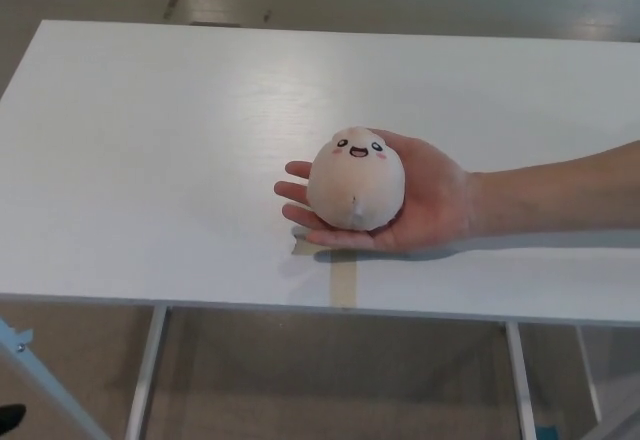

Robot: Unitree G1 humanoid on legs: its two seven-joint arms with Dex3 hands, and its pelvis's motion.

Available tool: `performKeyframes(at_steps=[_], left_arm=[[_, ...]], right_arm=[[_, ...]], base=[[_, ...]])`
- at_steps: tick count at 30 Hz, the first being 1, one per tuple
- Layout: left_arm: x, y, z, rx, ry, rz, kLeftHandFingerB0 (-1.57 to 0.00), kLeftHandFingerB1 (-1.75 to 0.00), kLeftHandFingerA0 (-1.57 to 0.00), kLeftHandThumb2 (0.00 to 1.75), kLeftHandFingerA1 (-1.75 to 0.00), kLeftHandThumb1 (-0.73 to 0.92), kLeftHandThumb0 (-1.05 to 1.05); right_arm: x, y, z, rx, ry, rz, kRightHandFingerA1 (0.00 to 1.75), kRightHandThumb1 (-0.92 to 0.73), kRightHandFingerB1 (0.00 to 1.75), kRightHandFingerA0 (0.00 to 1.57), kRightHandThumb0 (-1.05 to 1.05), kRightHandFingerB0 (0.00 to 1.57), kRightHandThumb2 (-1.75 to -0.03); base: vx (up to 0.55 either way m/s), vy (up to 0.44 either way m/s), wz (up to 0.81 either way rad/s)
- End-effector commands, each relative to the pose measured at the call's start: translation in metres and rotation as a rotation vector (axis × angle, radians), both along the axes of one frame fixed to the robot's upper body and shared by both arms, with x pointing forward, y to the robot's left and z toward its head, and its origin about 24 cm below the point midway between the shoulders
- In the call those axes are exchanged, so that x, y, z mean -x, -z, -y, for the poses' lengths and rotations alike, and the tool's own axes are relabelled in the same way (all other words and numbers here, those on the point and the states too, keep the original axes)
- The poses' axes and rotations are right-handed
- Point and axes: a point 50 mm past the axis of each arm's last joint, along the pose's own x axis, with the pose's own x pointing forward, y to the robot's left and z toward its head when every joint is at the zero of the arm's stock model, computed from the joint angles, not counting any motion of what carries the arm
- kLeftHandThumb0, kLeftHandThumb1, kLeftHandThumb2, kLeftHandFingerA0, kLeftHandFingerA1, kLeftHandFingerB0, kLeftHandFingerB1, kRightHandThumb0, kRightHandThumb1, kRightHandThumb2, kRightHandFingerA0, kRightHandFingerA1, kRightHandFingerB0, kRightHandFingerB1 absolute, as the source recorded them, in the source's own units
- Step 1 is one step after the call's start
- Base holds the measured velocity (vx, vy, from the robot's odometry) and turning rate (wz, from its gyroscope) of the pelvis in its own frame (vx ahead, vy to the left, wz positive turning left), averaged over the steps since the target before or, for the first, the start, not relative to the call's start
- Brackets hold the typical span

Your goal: Use the left hand to take the pink dumpling toy on a person's hand and put it on the desk.

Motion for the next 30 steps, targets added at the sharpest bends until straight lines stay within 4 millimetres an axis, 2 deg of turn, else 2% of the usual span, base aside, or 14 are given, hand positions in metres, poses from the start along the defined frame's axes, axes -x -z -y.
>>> performKeyframes(at_steps=[1, 6, 8, 11, 12, 14, 15, 18, 19, 22, 27, 28, 29, 30], left_arm=[[0.039, -0.164, 0.026, 0.055, 0.472, 0.622, -0.3, -0.44, -0.52, 0.66, -0.58, 0.37, -0.53], [0.053, -0.213, 0.043, 0.044, 0.526, 0.841, -0.29, -0.42, -0.52, 0.69, -0.61, 0.35, -0.54], [0.058, -0.242, 0.054, 0.012, 0.561, 0.99, -0.31, -0.43, -0.52, 0.69, -0.62, 0.35, -0.53], [0.057, -0.262, 0.06, -0.011, 0.59, 1.089, -0.34, -0.44, -0.5, 0.68, -0.61, 0.34, -0.53], [0.05, -0.274, 0.064, -0.036, 0.612, 1.15, -0.39, -0.35, -0.53, 0.53, -0.52, 0.4, -0.47], [0.041, -0.289, 0.068, -0.073, 0.635, 1.216, -0.39, -0.35, -0.52, 0.53, -0.5, 0.4, -0.47], [0.032, -0.296, 0.07, -0.098, 0.646, 1.241, -0.35, -0.42, -0.47, 0.67, -0.53, 0.34, -0.53], [0.005, -0.316, 0.077, -0.196, 0.66, 1.259, -0.33, -0.41, -0.45, 0.66, -0.51, 0.35, -0.53], [-0.005, -0.323, 0.08, -0.227, 0.665, 1.251, -0.38, -0.34, -0.5, 0.53, -0.44, 0.4, -0.47], [-0.037, -0.34, 0.095, -0.291, 0.694, 1.219, -0.39, -0.33, -0.51, 0.53, -0.42, 0.42, -0.47], [-0.066, -0.354, 0.114, -0.309, 0.735, 1.168, -0.39, -0.33, -0.51, 0.53, -0.41, 0.42, -0.47], [-0.082, -0.358, 0.128, -0.347, 0.766, 1.144, -0.39, -0.33, -0.5, 0.54, -0.4, 0.43, -0.47], [-0.087, -0.359, 0.133, -0.362, 0.777, 1.137, -0.35, -0.41, -0.45, 0.67, -0.48, 0.37, -0.54], [-0.092, -0.36, 0.137, -0.378, 0.786, 1.131, -0.35, -0.41, -0.43, 0.67, -0.47, 0.37, -0.54]], right_arm=[[0.001, 0.0, 0.003, 0.039, -0.055, -0.03, 0.44, -0.71, 0.41, 0.61, -0.33, 0.52, -0.61], [0.0, -0.001, 0.004, 0.04, -0.057, -0.028, 0.44, -0.72, 0.42, 0.59, -0.33, 0.55, -0.61], [-0.001, -0.002, 0.004, 0.039, -0.062, -0.023, 0.44, -0.72, 0.43, 0.6, -0.32, 0.57, -0.61], [-0.002, -0.002, 0.004, 0.041, -0.073, -0.021, 0.44, -0.72, 0.43, 0.59, -0.32, 0.56, -0.62], [-0.002, -0.002, 0.004, 0.037, -0.076, -0.022, 0.58, -0.58, 0.55, 0.53, -0.37, 0.48, -0.89], [-0.002, -0.002, 0.004, 0.035, -0.078, -0.025, 0.57, -0.58, 0.55, 0.51, -0.38, 0.47, -0.89], [-0.003, -0.003, 0.004, 0.031, -0.072, -0.023, 0.56, -0.58, 0.55, 0.49, -0.39, 0.47, -0.89], [-0.003, -0.003, 0.005, 0.028, -0.072, -0.026, 0.54, -0.58, 0.53, 0.46, -0.4, 0.44, -0.88], [-0.004, -0.003, 0.005, 0.029, -0.074, -0.027, 0.54, -0.58, 0.53, 0.46, -0.4, 0.44, -0.88], [-0.004, -0.003, 0.004, 0.029, -0.074, -0.026, 0.55, -0.58, 0.54, 0.46, -0.4, 0.45, -0.88], [-0.006, -0.004, 0.004, 0.021, -0.076, -0.024, 0.54, -0.58, 0.54, 0.44, -0.4, 0.45, -0.88], [-0.006, -0.004, 0.004, 0.015, -0.068, -0.025, 0.53, -0.58, 0.55, 0.43, -0.4, 0.47, -0.88], [-0.007, -0.004, 0.004, 0.013, -0.065, -0.025, 0.53, -0.58, 0.55, 0.43, -0.4, 0.47, -0.88], [-0.006, -0.004, 0.004, 0.012, -0.063, -0.026, 0.53, -0.58, 0.55, 0.42, -0.39, 0.48, -0.88]], base=[[0.0, 0.0, 0.0], [0.0, 0.0, 0.0], [0.0, 0.0, 0.0], [0.0, 0.0, 0.0], [0.0, 0.0, 0.0], [0.0, 0.0, 0.0], [0.0, 0.0, 0.0], [0.0, 0.0, 0.0], [0.0, 0.0, 0.0], [0.0, 0.0, 0.02], [0.0, 0.0, 0.0], [0.0, 0.0, 0.0], [0.0, 0.0, 0.0], [0.0, 0.0, 0.0]])
